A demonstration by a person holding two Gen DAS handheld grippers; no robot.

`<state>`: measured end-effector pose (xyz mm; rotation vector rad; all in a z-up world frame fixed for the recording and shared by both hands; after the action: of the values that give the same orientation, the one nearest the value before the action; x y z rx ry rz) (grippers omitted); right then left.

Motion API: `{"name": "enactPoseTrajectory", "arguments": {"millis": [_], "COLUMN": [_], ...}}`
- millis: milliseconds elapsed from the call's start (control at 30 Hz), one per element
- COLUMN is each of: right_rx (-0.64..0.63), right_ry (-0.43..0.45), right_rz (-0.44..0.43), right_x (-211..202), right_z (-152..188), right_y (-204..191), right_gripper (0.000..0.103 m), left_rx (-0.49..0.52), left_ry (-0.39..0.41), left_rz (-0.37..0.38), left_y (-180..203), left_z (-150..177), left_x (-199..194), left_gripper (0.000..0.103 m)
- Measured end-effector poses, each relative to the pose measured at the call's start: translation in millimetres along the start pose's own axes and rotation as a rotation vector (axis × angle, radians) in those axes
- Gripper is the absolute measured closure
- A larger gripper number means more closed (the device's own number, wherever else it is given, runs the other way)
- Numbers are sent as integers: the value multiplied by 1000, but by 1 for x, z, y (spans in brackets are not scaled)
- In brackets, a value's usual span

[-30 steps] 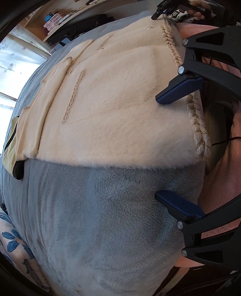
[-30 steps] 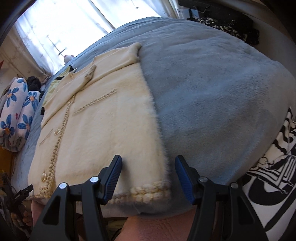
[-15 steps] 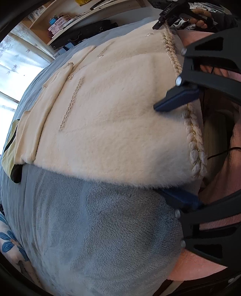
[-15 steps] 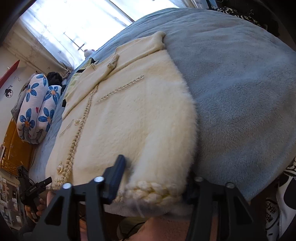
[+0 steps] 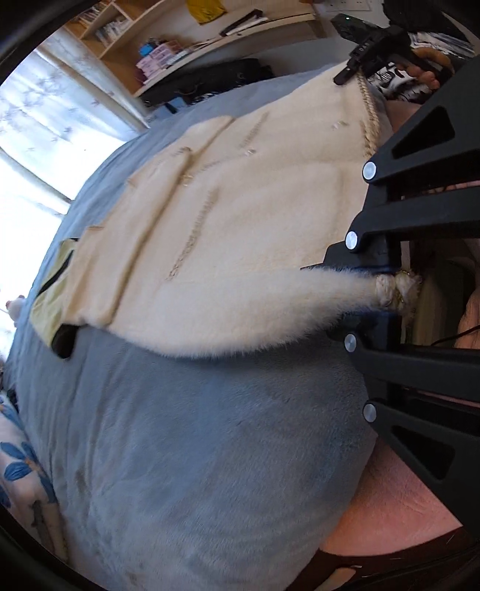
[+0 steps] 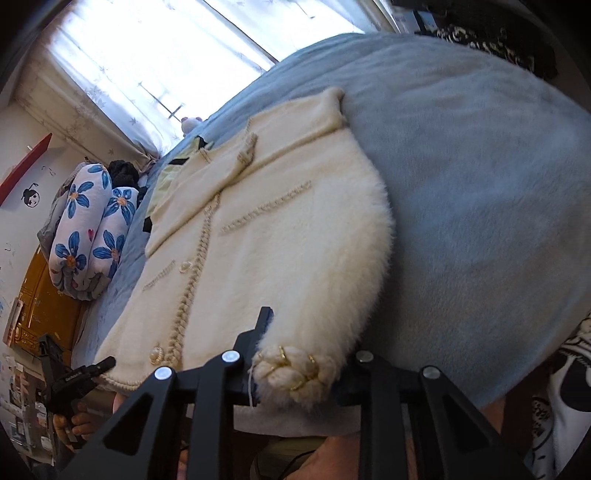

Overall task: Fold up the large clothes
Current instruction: 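Grasp the hem corners with the left gripper while the right gripper grasps the other corner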

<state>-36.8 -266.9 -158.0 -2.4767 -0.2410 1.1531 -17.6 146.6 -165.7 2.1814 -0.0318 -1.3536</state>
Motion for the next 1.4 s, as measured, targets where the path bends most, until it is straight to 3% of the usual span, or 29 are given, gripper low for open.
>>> {"name": "enactPoseTrajectory", "arguments": {"millis": [367, 600, 800, 1033, 1233, 1400], "right_rx": [-53, -65, -18, -4, -5, 11], "right_ry": [56, 72, 118, 144, 106, 35], "right_rz": [2, -17, -36, -43, 14, 58], "right_x": [-41, -56, -44, -5, 56, 134], "right_z": [-12, -29, -81, -159, -228, -272], "right_y": [-25, -36, -29, -30, -20, -3], "right_gripper": [80, 80, 80, 80, 80, 80], "left_rx": [8, -28, -56, -25, -35, -46], "left_ry": [48, 50, 137, 225, 245, 229], "left_rz": [15, 24, 37, 21, -43, -113], "left_y": [4, 1, 9, 45, 61, 67], "left_z": [-13, -29, -89, -187, -271, -335], "left_x": [-57, -71, -68, -38, 10, 76], "left_gripper": [94, 94, 94, 94, 94, 94]}}
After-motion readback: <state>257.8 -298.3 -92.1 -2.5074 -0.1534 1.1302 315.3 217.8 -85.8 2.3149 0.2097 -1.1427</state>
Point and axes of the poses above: each gripper's, at about its wrist camera, not at the fingertips, and x roughly the way its jaws point, y to its right, z to its underside, the point moved 8 cm from there along x, roughly the way its jaws point, and after that the axes turned 9 degrees about -x, right-handed, at the moved point
